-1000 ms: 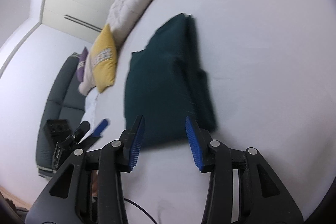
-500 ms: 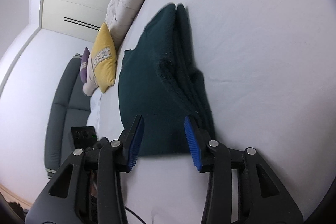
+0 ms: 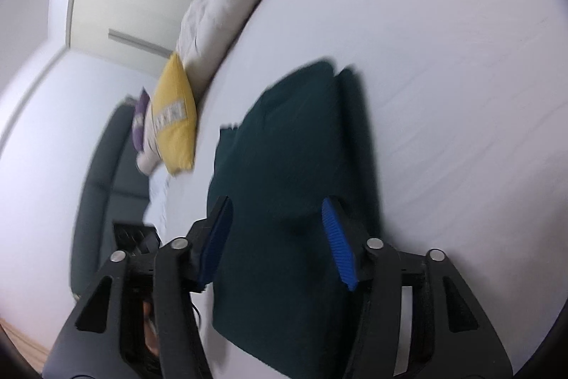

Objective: Fold small clothes

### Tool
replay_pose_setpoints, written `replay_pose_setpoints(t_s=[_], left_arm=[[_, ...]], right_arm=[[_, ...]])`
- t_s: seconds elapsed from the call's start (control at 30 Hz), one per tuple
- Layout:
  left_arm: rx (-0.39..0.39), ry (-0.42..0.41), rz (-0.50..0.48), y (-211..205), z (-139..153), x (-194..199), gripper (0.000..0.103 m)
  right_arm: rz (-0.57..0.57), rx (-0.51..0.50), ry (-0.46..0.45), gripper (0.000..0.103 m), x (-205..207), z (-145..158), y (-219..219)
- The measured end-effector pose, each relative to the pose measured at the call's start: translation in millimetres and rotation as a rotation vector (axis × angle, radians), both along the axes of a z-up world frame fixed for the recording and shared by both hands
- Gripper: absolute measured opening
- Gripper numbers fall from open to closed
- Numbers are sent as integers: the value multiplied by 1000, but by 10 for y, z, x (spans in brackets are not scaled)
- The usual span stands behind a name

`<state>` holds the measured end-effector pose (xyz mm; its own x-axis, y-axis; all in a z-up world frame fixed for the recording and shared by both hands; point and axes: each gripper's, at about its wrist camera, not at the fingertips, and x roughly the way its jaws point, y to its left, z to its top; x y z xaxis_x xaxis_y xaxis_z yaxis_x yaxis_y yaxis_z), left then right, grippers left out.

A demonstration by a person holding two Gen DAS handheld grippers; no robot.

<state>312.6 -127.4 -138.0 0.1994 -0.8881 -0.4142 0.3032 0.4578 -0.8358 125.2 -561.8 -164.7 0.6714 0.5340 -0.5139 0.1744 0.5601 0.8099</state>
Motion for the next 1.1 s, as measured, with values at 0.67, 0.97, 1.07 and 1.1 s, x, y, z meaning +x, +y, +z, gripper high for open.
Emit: replay_pose_setpoints(t_s=[0.67,0.97,1.07,1.1], left_arm=[[194,55,86,-51,-146,-60,90],[337,19,92,-124,59,-150,40],[378,-28,81,-56,271,-313,37],[390,-44,83,-1,362,-386,37]], right_arm=[[101,-209,190,44,499,-104,260],[115,-461,179,22,440,278,661],[114,-508,131,21,304,586,924],[119,-521,117,21,270,696,1023]])
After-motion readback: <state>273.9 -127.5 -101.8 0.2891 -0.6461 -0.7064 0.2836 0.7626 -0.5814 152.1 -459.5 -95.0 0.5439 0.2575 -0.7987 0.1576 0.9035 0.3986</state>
